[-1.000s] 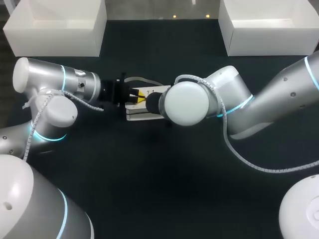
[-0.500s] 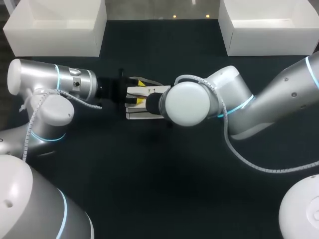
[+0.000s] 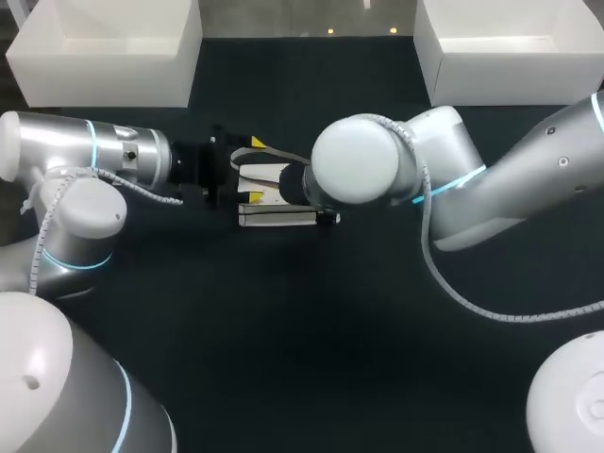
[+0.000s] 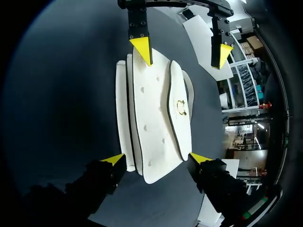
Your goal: Pick up the bag, open it, inspect its contents, close it, and place it on the opposite side
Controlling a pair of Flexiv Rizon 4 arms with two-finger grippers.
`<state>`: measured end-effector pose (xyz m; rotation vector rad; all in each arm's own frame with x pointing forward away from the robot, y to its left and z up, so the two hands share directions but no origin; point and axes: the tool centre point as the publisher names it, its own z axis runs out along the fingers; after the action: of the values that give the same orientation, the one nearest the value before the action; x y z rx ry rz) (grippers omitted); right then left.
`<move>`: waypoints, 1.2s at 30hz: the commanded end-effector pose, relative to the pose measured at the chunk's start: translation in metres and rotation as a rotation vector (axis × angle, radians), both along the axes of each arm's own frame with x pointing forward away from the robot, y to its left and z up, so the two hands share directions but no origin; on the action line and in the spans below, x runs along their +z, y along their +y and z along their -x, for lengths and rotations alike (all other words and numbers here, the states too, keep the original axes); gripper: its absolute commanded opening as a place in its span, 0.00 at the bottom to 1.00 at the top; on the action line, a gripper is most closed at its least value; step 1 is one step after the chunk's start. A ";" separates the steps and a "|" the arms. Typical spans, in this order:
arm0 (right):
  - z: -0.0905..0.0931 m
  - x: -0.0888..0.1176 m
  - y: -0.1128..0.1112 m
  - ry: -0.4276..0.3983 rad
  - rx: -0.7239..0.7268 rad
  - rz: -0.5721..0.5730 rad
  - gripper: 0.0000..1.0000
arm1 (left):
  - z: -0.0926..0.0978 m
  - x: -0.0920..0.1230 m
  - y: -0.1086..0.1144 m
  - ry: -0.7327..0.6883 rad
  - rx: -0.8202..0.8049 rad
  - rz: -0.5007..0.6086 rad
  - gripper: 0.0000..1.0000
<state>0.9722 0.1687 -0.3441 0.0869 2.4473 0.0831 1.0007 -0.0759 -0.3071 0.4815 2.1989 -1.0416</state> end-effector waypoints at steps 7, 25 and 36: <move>-0.009 0.035 -0.012 0.140 0.014 -0.009 1.00 | 0.002 0.022 0.026 0.148 0.050 -0.075 1.00; -0.011 0.044 -0.027 0.312 -0.026 -0.003 1.00 | 0.017 0.027 0.052 0.303 0.050 -0.374 1.00; -0.011 0.044 -0.027 0.312 -0.026 -0.003 1.00 | 0.017 0.027 0.052 0.303 0.050 -0.374 1.00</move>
<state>0.9823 0.1403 -0.3012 0.1428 2.7525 0.0715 0.9810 -0.0241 -0.2794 0.4470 2.6778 -0.7101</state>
